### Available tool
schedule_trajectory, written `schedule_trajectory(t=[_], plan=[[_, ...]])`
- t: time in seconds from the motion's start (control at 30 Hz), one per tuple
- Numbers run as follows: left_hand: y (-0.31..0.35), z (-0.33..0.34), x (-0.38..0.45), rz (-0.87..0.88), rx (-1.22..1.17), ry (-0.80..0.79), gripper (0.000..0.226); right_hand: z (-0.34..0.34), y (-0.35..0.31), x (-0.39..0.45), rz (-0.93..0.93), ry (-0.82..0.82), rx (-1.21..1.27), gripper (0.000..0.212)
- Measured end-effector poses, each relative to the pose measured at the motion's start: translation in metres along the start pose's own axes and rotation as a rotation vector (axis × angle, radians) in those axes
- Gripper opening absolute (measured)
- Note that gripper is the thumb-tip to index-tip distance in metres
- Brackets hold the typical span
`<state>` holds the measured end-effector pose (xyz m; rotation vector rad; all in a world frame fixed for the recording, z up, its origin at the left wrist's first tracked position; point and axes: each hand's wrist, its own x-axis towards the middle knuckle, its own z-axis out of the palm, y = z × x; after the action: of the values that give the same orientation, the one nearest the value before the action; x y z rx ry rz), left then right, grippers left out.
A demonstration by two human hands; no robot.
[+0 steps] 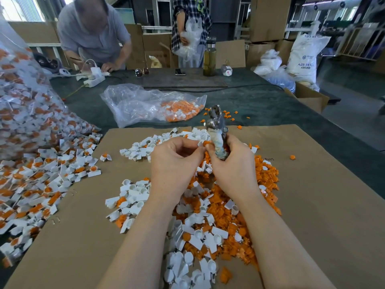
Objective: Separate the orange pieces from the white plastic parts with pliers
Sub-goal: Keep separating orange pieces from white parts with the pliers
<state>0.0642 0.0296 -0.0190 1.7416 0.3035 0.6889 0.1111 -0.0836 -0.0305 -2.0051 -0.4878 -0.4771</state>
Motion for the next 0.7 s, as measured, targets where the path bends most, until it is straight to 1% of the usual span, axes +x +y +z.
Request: schedule_trajectory(t=[0.1, 0.23, 0.37, 0.5, 0.63, 0.7], plan=[[-0.001, 0.001, 0.001, -0.028, -0.002, 0.029, 0.015, -0.002, 0.000, 0.001, -0.006, -0.069, 0.008, 0.012], [-0.002, 0.000, 0.002, -0.046, -0.007, 0.067, 0.014, -0.004, 0.002, 0.002, 0.018, -0.147, 0.045, 0.012], [-0.001, -0.002, 0.002, -0.048, -0.031, 0.070, 0.012, -0.010, 0.002, 0.004, 0.058, -0.210, 0.124, 0.020], [0.002, -0.006, 0.004, -0.078, -0.157, 0.085, 0.012, -0.021, 0.003, 0.004, 0.077, -0.321, 0.191, 0.015], [0.004, -0.009, 0.004, -0.079, -0.227, 0.085, 0.010, -0.027, 0.005, 0.006, 0.098, -0.461, 0.112, 0.016], [0.003, -0.010, 0.005, -0.065, -0.245, 0.080, 0.009, -0.027, 0.004, 0.006, 0.088, -0.512, 0.063, 0.019]])
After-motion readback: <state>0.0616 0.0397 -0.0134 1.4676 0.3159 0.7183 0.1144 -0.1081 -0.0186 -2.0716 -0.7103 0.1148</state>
